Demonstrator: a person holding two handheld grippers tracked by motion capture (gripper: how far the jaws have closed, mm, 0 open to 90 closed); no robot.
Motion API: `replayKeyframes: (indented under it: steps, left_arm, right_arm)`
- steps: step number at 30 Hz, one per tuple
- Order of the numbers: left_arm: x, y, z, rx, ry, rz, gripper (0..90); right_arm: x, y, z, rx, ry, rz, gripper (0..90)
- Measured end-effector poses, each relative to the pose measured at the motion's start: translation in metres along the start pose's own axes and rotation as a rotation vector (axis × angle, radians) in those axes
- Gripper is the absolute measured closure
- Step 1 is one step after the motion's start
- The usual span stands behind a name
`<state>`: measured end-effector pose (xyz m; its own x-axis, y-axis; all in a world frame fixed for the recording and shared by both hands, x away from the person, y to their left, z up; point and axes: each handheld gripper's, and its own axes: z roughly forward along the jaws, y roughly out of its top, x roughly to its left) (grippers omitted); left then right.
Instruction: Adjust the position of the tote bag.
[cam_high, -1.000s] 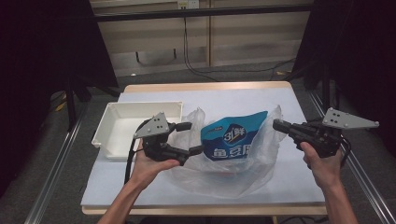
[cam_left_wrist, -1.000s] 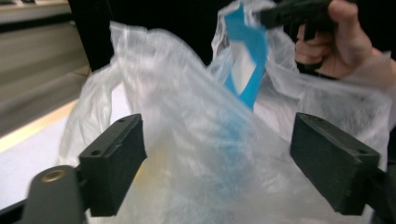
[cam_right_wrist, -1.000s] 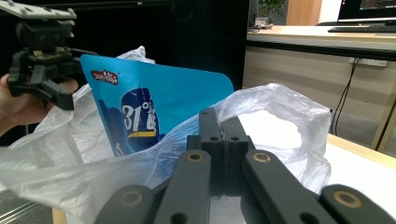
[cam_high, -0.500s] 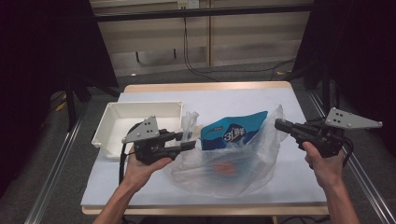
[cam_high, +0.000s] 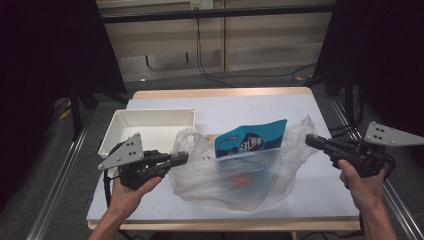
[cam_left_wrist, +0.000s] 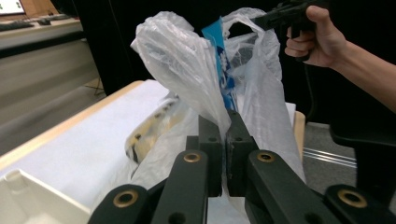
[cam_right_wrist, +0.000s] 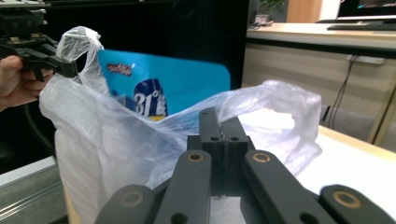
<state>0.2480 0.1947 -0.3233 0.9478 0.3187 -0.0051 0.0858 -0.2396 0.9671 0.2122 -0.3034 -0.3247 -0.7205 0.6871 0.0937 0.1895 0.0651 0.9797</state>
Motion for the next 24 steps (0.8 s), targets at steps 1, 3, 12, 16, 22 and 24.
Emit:
replayKeyframes:
  steps: [1,3,12,16,22,24]
  left_arm:
    - [-0.001,-0.004,-0.002,0.0,-0.012,-0.011,88.5]
    - [-0.002,-0.01,-0.004,0.004,-0.013,-0.021,88.6]
    - [0.001,-0.033,0.001,0.049,-0.026,-0.069,88.6]
    - [0.001,-0.042,0.006,0.064,-0.022,-0.086,88.3]
    - [0.007,-0.05,0.021,0.103,-0.016,-0.1,88.2]
    - [0.01,-0.052,0.024,0.12,-0.024,-0.098,88.1]
  right_arm:
    - [0.0,-0.001,-0.002,0.007,0.009,-0.001,90.0]
    - [0.001,-0.005,-0.002,0.017,0.027,0.006,90.0]
    - [0.005,-0.019,0.004,0.092,0.036,-0.013,90.0]
    - [0.006,-0.024,0.005,0.142,0.0,-0.022,90.0]
    - [-0.004,-0.034,0.01,0.161,-0.034,-0.002,90.0]
    - [-0.007,-0.036,0.011,0.161,-0.036,0.001,90.0]
